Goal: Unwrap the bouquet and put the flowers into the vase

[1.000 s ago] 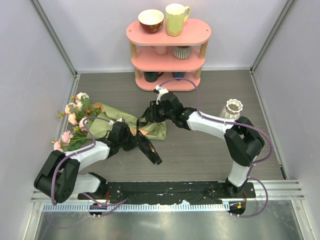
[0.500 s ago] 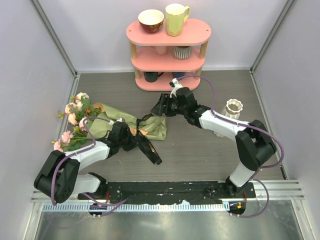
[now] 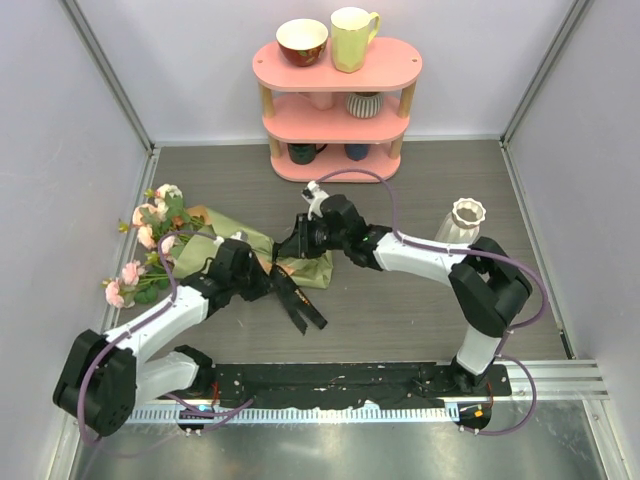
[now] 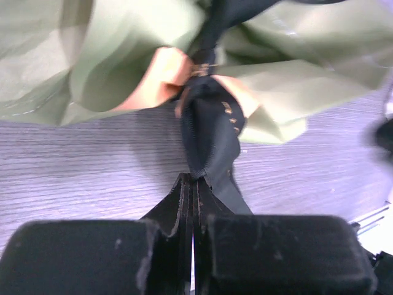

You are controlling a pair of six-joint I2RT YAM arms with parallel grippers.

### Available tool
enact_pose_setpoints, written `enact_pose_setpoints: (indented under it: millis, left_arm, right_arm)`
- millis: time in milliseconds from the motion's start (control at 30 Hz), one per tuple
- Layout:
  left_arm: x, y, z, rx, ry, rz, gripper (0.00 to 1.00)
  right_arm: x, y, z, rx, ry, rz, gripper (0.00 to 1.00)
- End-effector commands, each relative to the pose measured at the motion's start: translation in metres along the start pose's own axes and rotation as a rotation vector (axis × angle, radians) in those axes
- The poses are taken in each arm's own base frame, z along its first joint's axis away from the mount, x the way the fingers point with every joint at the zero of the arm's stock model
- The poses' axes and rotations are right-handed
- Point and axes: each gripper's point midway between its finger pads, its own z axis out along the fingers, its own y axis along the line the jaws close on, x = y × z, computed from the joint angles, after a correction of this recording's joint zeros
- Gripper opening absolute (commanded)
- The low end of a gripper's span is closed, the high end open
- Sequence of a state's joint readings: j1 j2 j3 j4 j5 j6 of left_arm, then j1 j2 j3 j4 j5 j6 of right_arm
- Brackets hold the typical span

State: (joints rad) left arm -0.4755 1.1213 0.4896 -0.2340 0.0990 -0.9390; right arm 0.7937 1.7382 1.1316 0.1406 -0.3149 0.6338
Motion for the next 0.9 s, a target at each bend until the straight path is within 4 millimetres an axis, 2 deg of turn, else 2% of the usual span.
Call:
enact_pose_setpoints:
  millis: [0,133,300,633,833,867]
  left_arm:
    - [-0.021,-0.029,-0.023,0.067,-0.049,0.036,0.0]
    - [-0.029,-0.037,-0.03,0.075,-0.068,0.047,0.0]
    - [-0.044,-0.057,-0.044,0.109,-0.099,0.051,0.0]
    - [-0.067,-0.097,-0.071,0.213,-0.151,0.083,0.0]
    - [-0.084,-0.129,-0.099,0.294,-0.194,0.112,0.0]
    - [-0.091,-0.138,-0.109,0.32,-0.216,0.124,0.0]
  right_arm:
    - [0.001,0.015,0.004,-0.072,-0.035,0.005,0.17]
    - [0.014,0.006,0.005,-0.045,-0.035,0.002,0.15]
    - [0.03,-0.024,0.014,0.034,-0.023,0.026,0.14]
    - [0.035,-0.063,0.02,0.155,-0.051,0.07,0.13]
    - [0.033,-0.077,0.023,0.184,-0.052,0.085,0.12]
    - [0.035,-0.079,0.024,0.19,-0.048,0.087,0.13]
